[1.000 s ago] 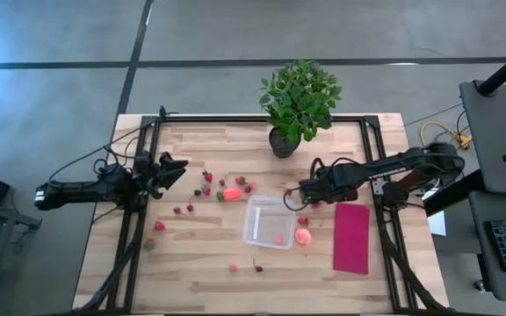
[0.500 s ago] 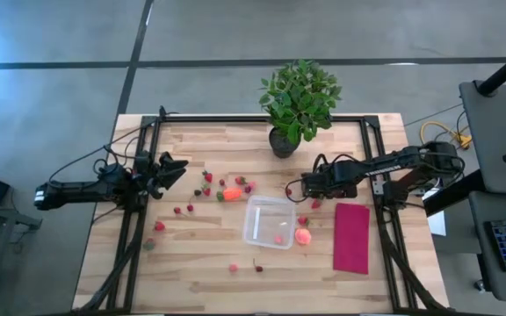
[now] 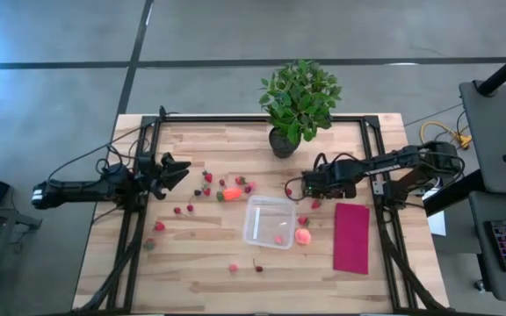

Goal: Pick and placing Produce into tupperware
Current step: Put the red cherry into the transparent bin

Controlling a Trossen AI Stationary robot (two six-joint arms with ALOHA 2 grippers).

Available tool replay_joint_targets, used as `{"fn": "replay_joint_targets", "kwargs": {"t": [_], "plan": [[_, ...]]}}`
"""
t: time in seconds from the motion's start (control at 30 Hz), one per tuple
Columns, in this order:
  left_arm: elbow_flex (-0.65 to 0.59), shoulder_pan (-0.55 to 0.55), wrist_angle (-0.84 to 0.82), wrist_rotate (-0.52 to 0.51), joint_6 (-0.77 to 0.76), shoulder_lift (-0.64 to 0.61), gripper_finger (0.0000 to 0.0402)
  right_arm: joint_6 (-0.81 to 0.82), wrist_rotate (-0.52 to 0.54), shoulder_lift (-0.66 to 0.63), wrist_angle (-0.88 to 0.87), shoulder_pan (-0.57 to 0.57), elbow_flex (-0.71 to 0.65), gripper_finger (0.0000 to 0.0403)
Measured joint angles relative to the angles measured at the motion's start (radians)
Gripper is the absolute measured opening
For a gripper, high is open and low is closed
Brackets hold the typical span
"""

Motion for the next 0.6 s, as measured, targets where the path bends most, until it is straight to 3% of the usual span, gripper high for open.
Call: {"fn": "replay_joint_targets", "kwargs": {"t": [0.6], "plan": [[0.000,0.000,-0.057,0.031,0.038,-0.001,0.0187,-0.003,-0.034,0.065,0.023,0.001,0.017,0.0179]]}}
